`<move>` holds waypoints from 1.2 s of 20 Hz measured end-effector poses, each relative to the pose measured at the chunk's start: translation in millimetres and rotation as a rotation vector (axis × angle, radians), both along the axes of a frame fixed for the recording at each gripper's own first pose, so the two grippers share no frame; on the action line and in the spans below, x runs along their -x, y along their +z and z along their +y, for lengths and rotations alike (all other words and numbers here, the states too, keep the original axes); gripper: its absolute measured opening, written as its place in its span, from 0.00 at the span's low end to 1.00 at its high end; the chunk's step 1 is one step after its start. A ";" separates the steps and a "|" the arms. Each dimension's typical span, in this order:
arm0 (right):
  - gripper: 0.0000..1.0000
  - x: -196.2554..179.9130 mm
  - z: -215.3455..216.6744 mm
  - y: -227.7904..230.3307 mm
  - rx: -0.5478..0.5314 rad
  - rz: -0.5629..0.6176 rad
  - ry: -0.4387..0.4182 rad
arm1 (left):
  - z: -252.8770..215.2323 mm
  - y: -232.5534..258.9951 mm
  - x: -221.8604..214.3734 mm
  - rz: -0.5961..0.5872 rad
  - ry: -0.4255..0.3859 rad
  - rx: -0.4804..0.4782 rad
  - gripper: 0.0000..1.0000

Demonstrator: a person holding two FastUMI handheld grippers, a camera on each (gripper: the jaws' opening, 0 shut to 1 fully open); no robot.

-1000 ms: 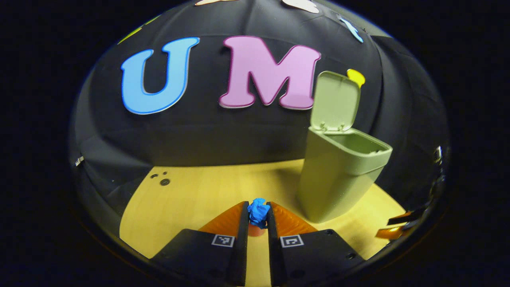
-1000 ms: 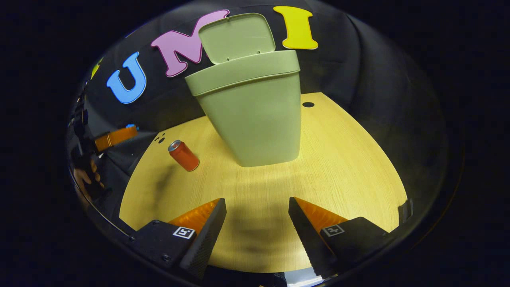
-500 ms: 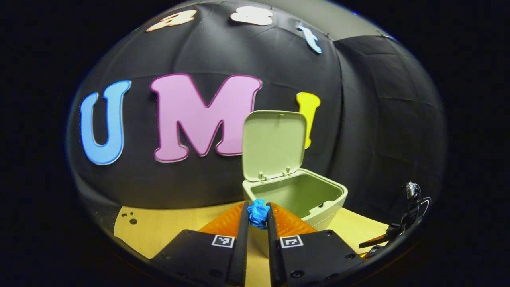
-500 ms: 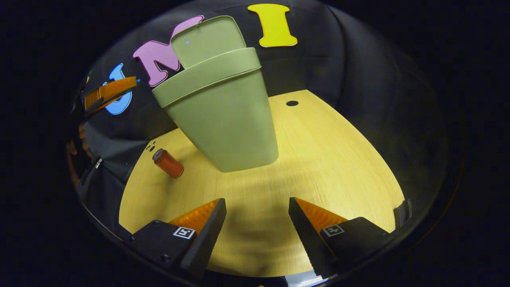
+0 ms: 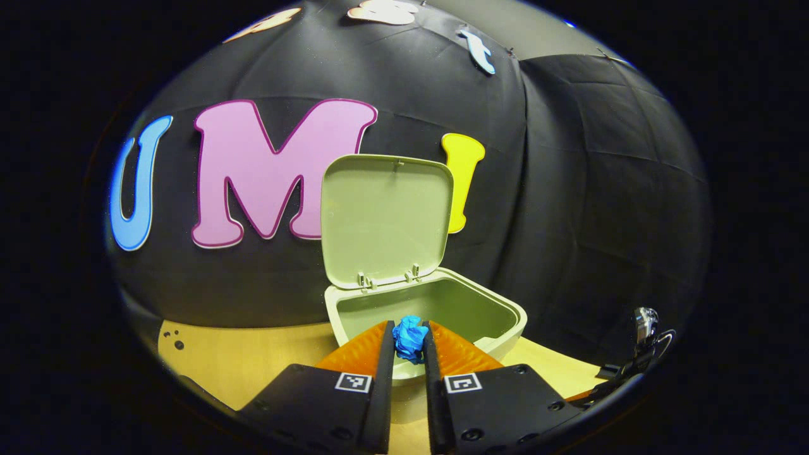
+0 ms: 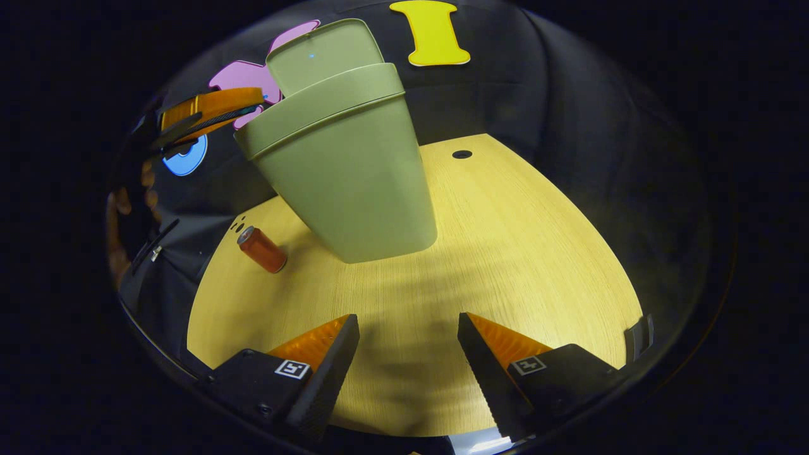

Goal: Press the lid of the desktop garbage bin to open it, pick up the crumpled paper on the desktop and throw it into the bin, then pick up the pop can on the desktop and drop it into the bin, and finally close the garbage bin lid.

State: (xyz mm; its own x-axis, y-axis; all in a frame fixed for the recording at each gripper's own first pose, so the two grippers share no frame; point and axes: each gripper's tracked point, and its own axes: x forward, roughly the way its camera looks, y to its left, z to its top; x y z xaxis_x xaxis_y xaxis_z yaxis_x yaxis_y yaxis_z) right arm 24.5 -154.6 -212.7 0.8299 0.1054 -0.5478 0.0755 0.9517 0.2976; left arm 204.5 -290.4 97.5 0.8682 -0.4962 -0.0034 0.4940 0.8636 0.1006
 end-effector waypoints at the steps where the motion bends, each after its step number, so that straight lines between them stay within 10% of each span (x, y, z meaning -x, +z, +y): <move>1: 0.99 0.9 0.1 0.2 0.003 0.001 0.005 | 0.4 -1.2 -3.1 0.005 0.006 0.001 0.28; 10: 0.99 2.3 15.4 -4.7 0.019 0.021 0.053 | 6.1 -12.1 -16.8 0.043 0.040 -0.001 0.53; 13: 0.99 3.9 25.1 -5.7 0.021 0.024 0.072 | 22.3 -3.0 -13.7 0.012 0.063 0.044 0.94; 24: 0.99 -7.7 75.7 -8.6 0.067 0.032 0.207 | 188.8 -47.3 20.4 0.059 0.380 0.135 0.99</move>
